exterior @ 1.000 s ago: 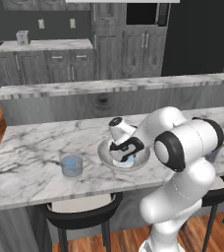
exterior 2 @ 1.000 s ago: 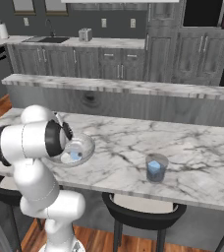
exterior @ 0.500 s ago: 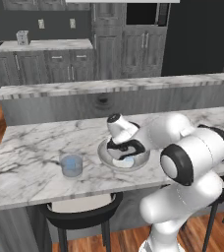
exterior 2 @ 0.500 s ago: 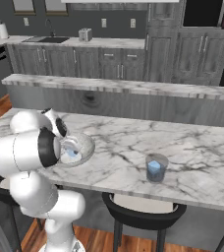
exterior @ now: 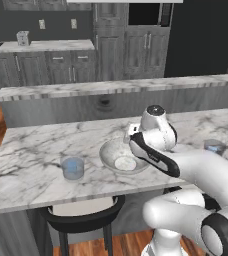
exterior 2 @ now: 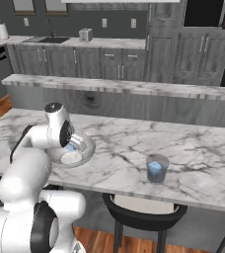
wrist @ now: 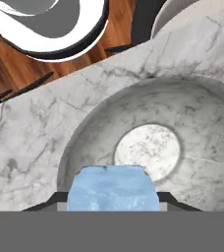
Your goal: There are four ice cubes in the ice bowl. Place two ice cubes in each glass of water.
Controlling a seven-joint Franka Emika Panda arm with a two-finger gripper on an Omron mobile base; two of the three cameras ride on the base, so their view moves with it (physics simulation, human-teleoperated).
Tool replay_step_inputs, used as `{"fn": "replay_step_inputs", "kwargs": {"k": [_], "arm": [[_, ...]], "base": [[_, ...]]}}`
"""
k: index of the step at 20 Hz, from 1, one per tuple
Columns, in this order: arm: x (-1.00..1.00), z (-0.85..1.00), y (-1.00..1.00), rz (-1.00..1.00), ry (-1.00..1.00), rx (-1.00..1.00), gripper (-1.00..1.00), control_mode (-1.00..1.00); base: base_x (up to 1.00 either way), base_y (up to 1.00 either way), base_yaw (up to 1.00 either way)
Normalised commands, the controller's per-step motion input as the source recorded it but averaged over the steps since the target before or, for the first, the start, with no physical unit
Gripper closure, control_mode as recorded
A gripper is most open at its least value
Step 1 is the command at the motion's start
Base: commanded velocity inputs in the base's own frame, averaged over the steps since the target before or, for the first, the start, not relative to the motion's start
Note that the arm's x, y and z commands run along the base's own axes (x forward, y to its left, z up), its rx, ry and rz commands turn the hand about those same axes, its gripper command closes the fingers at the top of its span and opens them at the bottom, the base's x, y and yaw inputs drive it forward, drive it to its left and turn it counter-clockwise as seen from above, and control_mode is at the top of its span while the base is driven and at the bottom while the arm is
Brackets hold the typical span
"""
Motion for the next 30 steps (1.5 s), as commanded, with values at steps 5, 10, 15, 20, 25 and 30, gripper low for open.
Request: {"fn": "replay_step_inputs", "kwargs": {"k": [5, 10, 15, 20, 25, 30], "arm": [[-0.16, 0.62, -0.05, 0.60, 0.02, 0.06, 1.00, -1.00], [0.03, 0.63, 0.28, 0.49, 0.04, 0.00, 1.00, -1.00], [0.21, 0.30, 0.60, 0.27, -0.05, -0.01, 1.00, -1.00], [0.33, 0.06, 0.83, 0.16, 0.03, -0.12, 1.00, -1.00], [0.28, 0.04, 0.99, 0.07, 0.14, -0.22, 1.00, -1.00], [0.25, 0.01, 0.96, 0.01, 0.21, -0.26, 1.00, -1.00]], "base": [[0.00, 0.00, 0.00], [0.00, 0.00, 0.00], [0.00, 0.00, 0.00], [0.00, 0.00, 0.00], [0.00, 0.00, 0.00], [0.00, 0.00, 0.00]]}}
